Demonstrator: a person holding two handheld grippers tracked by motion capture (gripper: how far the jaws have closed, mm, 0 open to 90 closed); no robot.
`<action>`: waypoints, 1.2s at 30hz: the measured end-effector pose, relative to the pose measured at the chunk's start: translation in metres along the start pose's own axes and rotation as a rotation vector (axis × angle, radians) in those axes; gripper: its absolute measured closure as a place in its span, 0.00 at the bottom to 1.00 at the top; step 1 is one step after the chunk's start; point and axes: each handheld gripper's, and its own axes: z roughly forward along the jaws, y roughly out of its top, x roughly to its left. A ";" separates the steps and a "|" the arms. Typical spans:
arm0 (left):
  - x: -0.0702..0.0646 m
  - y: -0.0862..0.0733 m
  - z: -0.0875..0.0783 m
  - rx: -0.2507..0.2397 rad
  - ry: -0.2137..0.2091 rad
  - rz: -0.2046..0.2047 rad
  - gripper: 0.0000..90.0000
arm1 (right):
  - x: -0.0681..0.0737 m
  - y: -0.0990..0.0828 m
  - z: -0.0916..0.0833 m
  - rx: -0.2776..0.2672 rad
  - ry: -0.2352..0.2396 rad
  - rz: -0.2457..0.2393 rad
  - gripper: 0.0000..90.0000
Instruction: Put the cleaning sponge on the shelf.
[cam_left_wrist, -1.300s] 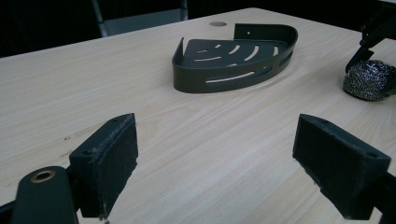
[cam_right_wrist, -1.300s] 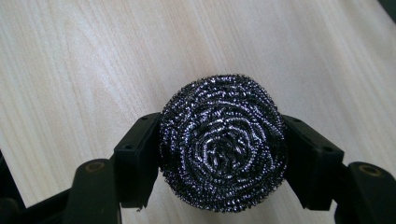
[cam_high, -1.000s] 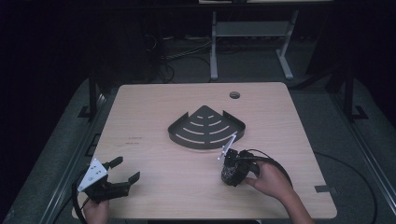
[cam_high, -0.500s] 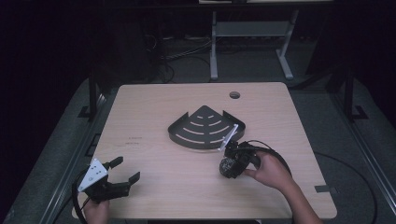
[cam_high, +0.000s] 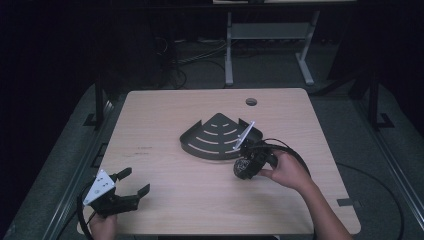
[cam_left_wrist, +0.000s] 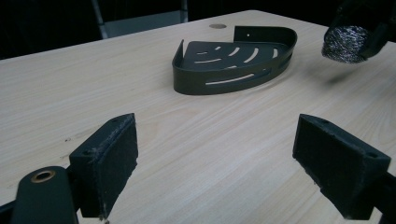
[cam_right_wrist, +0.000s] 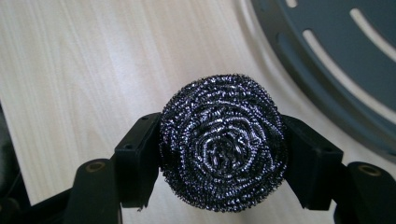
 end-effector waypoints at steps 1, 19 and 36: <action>0.000 0.000 0.000 0.001 0.000 0.001 0.15 | -0.001 0.002 -0.001 0.007 -0.002 -0.003 0.37; 0.001 0.000 -0.001 -0.002 0.004 -0.002 0.15 | -0.017 0.032 -0.002 0.028 0.011 -0.027 0.37; 0.001 0.000 -0.001 0.000 0.003 0.004 0.15 | -0.036 0.059 -0.004 0.028 0.023 -0.034 0.37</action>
